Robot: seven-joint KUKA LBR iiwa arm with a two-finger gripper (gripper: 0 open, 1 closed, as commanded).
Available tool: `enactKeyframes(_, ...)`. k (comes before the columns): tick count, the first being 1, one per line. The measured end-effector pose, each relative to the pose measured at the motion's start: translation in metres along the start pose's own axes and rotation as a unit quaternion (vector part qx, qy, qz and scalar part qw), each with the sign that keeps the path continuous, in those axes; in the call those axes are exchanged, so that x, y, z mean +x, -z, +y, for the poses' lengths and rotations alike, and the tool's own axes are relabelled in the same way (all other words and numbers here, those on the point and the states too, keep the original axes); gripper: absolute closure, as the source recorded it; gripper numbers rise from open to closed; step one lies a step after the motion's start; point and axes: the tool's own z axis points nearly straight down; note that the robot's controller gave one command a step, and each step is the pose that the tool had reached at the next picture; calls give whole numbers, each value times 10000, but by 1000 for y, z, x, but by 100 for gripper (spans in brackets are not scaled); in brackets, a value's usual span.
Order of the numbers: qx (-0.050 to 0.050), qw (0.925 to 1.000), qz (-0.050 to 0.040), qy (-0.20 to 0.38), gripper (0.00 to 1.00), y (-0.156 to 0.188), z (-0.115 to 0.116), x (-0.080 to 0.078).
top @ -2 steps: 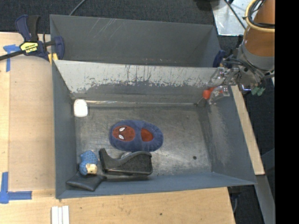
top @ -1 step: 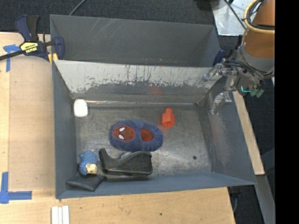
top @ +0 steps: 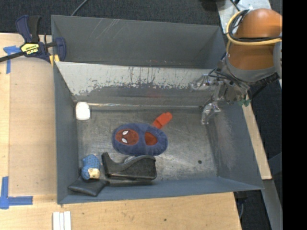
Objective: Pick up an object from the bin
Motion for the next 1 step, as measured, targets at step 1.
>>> enactKeyframes(1, -3, 9958, 2, 914, 0, -64, 63, -8)
